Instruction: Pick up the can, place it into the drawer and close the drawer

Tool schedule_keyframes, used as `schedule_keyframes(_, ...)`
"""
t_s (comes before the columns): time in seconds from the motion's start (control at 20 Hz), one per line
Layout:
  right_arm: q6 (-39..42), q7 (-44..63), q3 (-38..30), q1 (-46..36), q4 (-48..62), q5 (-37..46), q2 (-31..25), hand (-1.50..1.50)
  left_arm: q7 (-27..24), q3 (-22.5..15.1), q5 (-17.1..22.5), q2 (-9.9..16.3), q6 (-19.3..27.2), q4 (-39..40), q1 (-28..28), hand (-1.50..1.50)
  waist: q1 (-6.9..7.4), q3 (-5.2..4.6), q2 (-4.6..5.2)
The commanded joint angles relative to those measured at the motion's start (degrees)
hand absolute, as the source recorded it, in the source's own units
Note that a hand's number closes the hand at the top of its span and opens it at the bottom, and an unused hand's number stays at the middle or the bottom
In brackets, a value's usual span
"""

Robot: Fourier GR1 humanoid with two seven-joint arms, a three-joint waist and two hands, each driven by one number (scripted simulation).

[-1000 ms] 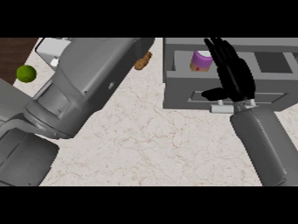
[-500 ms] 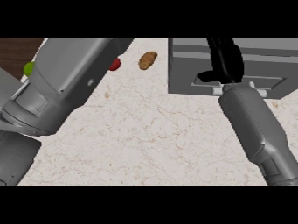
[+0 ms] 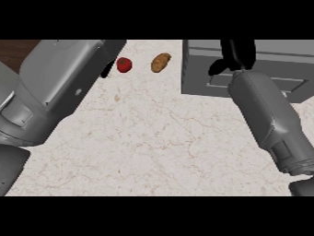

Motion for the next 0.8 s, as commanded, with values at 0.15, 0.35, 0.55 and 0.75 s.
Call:
schedule_keyframes(0.15,-2.12,0.67,-1.73,-7.79,6.39,0.56,-0.06,-1.5,2.5,-0.32,-0.05,3.43,-1.92,-6.34,4.97,-1.5,1.01,-0.13,-0.08)
schedule_keyframes(0.35,0.39,-2.17,-4.86,-10.17,6.44,-3.07,-1.66,-1.5,3.01,-0.61,-0.03,4.65,-1.76,-10.66,7.54,-1.5,2.12,-0.1,-0.25)
schedule_keyframes(0.55,0.69,-5.6,-7.33,-12.55,5.1,-6.48,1.07,-1.5,3.98,-0.46,0.19,5.25,-2.12,-12.57,8.36,-1.5,1.82,-0.06,-0.14)
schedule_keyframes(0.75,0.83,-9.61,-9.22,-11.43,6.7,-7.95,-0.77,-1.5,4.47,-0.61,-0.14,7.66,-2.01,-17.11,11.5,-1.5,2.0,-0.06,-0.2)
